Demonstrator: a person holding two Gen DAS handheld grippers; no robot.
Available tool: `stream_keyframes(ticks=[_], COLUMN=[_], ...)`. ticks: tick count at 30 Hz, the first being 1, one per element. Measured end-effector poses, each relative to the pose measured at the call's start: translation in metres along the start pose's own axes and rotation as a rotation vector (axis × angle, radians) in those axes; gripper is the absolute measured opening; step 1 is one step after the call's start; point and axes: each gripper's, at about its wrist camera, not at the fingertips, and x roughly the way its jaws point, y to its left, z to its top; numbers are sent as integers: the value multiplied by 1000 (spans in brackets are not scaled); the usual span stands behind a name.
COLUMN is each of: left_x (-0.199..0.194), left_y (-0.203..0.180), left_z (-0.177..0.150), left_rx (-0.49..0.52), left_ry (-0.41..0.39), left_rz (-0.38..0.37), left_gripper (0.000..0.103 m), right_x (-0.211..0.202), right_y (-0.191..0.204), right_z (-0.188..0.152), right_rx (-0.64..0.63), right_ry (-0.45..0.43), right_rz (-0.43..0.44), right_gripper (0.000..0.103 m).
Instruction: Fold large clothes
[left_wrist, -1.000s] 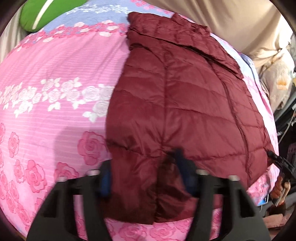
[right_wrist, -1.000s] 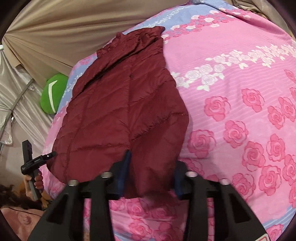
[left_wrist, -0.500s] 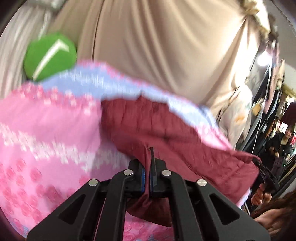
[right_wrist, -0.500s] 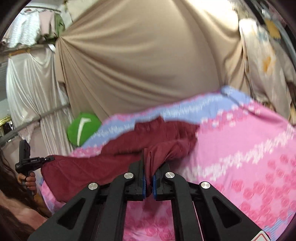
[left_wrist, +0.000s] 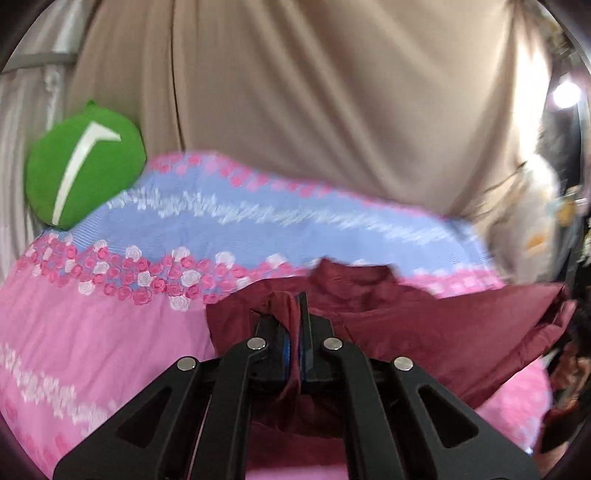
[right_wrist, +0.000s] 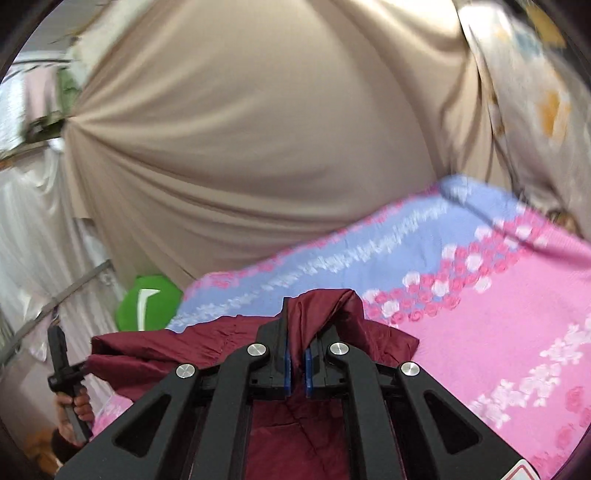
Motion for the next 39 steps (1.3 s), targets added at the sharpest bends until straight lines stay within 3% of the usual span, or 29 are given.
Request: stream_keyframes(ticks=[6,11,13,15,16,17,18,20,22,24,28,29,31,32,33,34,35,39], left_x=[152,204,197,177,169,158,140,115,96,92,95,95,92,90,87,84,80,51], left_y=[20,34,41,47,46,47,49,52,54,56,51,49,42,39,35,33,32,33], left_z=[-9,-33,-34,-31,-28,-26,-24,-24,-30,-44,-88,-98,-113,-116,-116,-115,-113,-105], left_rx=[-19,-44,-74,-97,-96,-94,-94,-92,-88,-104,-130,-140,-139,-125,-114,-117,-121,-108], left_ry=[223,276,245,201,183,163,130,74,61,125,283,314,338,336,334,334,330,290], left_rz=[152,161,124,71,52,36,24,27,21,6,-46,-70,-95,-91,-96,-109,-115,-105], left_gripper=[1,4,6,14,19,33,51,76,77,77,77,72,53,34,14,8,5,3], right_x=[148,208,202,181,170,155,131,99,76,54,37,37,40,42,46,47,49,14], right_y=[-58,-82,-80,-76,-73,-69,-64,-56,-56,-63,-71,-74,-76,-77,-75,-73,-69,-45], right_z=[-17,-43,-43,-36,-32,-28,-25,-23,-30,-49,-91,-103,-124,-131,-137,-139,-139,-124], right_rx=[105,95,96,90,86,77,49,5,-6,16,39,43,53,53,50,43,37,11], right_ry=[201,311,302,259,235,201,150,107,104,126,210,237,291,308,323,328,334,223], right_rz=[-188,-290,-289,-255,-240,-227,-218,-224,-239,-245,-277,-284,-291,-290,-289,-277,-257,-191], right_gripper=[5,10,14,26,43,58,61,64,65,66,66,66,66,62,51,18,6,2])
